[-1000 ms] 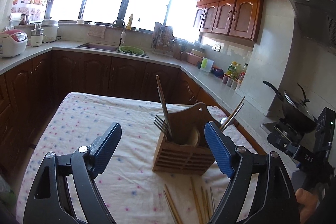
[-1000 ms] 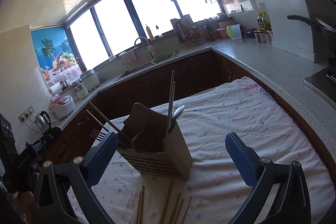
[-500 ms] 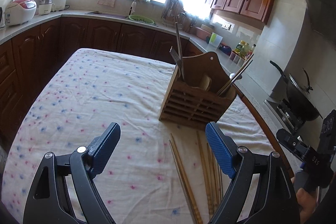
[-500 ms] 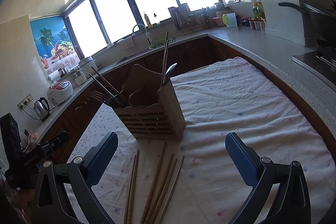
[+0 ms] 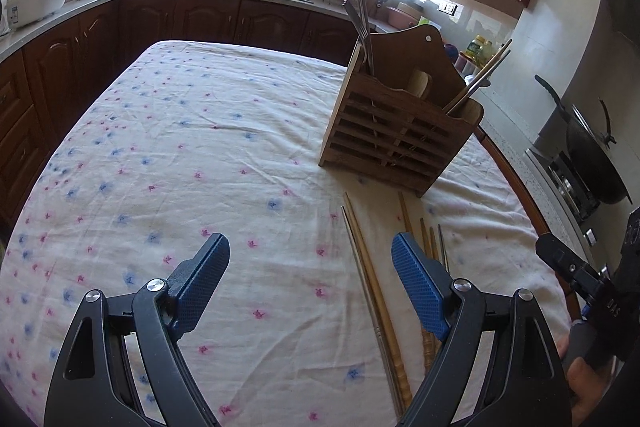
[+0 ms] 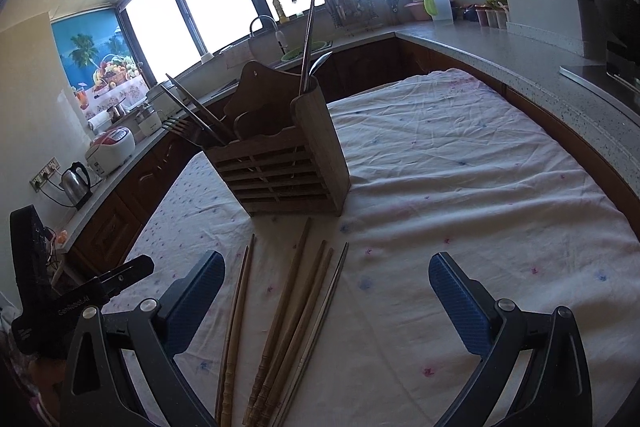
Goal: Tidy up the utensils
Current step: 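Move both open tools down to the wooden chopsticks on the cloth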
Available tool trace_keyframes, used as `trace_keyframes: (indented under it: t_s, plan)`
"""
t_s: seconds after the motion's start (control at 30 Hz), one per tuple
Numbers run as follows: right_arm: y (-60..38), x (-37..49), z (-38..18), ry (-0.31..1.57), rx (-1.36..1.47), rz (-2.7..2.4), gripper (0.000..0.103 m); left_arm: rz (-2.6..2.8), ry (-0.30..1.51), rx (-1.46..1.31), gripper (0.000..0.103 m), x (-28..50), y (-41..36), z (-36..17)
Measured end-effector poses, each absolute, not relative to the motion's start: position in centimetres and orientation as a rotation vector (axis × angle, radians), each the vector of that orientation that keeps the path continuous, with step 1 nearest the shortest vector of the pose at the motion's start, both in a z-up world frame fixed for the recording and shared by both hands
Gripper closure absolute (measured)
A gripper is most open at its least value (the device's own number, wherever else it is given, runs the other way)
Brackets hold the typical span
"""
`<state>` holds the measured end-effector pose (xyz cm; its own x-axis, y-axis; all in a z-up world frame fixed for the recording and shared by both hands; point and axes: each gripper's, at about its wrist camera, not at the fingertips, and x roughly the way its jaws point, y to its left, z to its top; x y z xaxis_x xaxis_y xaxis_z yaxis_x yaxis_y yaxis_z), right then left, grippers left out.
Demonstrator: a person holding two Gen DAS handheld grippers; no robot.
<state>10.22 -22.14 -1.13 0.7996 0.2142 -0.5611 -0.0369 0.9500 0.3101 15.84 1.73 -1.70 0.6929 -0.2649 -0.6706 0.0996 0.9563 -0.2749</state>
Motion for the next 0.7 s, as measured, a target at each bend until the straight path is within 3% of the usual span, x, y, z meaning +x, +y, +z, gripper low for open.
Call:
trace_keyframes:
  t_s: [0.2, 0.33, 0.5, 0.7]
  plan:
    - [-21.9, 11.0, -1.7, 0.649, 0.294, 0.158, 0.005, -0.219, 0.826, -0.190, 0.018, 16.8, 0.6, -2.6]
    - [-21.3, 12.2, -2.2, 0.679, 0.292, 0.184, 0.020, -0.238, 0.846, -0.169, 0.021, 17.9, -0.2, -3.2]
    - [-20.6, 14.5, -3.0, 0.722, 0.297, 0.215, 0.041, -0.279, 0.892, -0.145, 0.044, 20.2, -1.5, -3.9]
    - [-19.5, 17.6, -4.3, 0.777, 0.288, 0.245, 0.056, -0.279, 0.933, -0.118, 0.046, 21.5, -2.1, -4.8]
